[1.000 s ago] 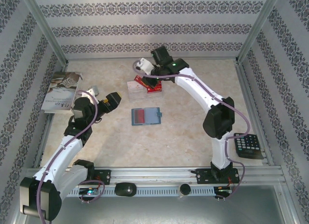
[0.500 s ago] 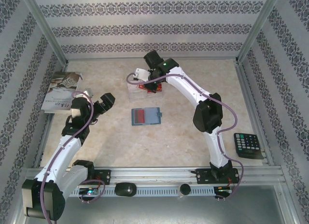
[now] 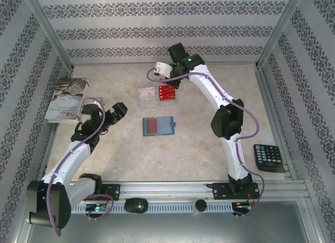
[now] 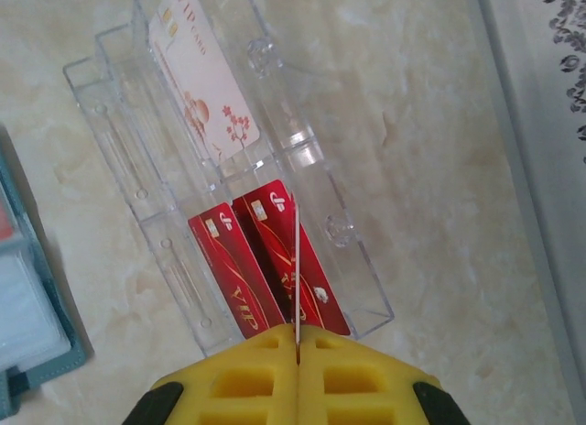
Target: Take the credit cards out of the card holder
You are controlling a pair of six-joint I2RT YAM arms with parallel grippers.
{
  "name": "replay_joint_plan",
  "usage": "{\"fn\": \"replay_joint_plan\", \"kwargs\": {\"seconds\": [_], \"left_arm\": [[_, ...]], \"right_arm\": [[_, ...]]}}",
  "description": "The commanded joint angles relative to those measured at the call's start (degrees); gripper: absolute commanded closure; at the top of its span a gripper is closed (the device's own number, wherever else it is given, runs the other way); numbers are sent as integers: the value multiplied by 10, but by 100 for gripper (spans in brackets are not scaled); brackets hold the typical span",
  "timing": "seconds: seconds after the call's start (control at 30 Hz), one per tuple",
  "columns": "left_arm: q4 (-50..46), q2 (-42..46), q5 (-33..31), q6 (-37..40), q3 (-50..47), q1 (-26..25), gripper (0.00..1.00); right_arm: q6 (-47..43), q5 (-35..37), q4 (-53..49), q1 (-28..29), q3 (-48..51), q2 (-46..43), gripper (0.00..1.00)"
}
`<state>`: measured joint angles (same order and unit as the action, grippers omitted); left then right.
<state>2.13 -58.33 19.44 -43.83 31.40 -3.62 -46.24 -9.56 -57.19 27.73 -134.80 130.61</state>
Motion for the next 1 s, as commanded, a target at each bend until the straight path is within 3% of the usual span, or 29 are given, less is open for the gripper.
{"fn": "replay_joint_plan", "kwargs": {"seconds": [0.0,0.5,0.63,0.8,0.9,0.97], "left_arm": [[1,-4,3,14,23,10,0],[-3,-58,4,22,42,9,0],[-7,-58,0,20,46,9,0],[-3,-66,2,16,51,9,0],[8,-73,3,10,51,8,0],[14,-78,4,4,50,8,0]], "right_arm": [[-43,-3,-15,1,-19,19,100],[-120,69,93,18,79,10,100],[-108,37,106,12,85,-13,100],[-68,-38,286,-1,240,-119,100],[-46,-45,335,-8,266,-140,100],[-4,-55,419,-20,310,-168,100]]}}
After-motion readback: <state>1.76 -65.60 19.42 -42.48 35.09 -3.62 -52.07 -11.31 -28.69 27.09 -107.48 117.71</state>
